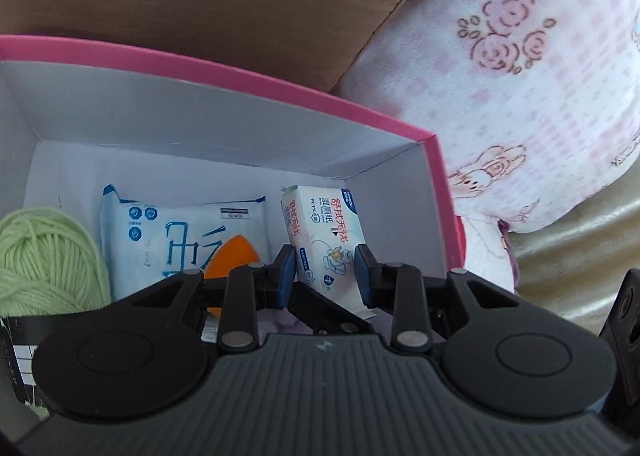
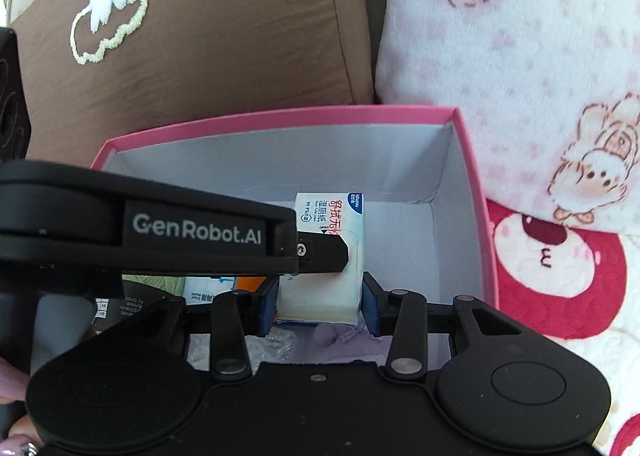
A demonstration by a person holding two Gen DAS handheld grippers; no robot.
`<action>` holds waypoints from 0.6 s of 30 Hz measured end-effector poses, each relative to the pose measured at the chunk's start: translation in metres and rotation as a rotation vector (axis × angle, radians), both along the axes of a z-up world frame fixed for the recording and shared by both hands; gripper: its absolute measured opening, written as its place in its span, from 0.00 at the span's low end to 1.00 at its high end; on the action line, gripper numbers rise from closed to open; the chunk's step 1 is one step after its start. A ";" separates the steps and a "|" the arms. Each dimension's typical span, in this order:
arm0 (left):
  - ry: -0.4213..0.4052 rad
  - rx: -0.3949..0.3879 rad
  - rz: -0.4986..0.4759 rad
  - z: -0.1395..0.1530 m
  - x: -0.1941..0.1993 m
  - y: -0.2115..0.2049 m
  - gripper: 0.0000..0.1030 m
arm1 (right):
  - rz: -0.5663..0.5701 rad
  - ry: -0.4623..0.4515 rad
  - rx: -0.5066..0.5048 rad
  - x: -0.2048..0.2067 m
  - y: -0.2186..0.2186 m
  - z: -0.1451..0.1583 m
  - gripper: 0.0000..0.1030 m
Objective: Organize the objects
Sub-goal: 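Lower the tissue pack into the pink box and open the left gripper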
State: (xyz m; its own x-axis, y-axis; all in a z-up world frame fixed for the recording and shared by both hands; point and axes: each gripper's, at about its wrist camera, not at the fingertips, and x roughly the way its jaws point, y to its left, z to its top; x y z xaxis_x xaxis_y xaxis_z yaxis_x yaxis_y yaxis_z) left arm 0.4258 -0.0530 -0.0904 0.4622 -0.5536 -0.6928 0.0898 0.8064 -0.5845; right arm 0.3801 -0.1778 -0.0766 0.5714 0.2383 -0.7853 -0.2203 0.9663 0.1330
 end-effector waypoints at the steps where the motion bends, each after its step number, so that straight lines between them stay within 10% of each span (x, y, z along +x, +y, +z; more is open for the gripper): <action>1: 0.003 -0.001 0.002 -0.002 0.000 -0.001 0.29 | 0.005 -0.004 -0.016 0.000 0.002 -0.001 0.45; 18: -0.002 0.083 0.065 0.034 -0.018 0.004 0.33 | 0.033 -0.056 -0.043 -0.029 -0.006 0.000 0.50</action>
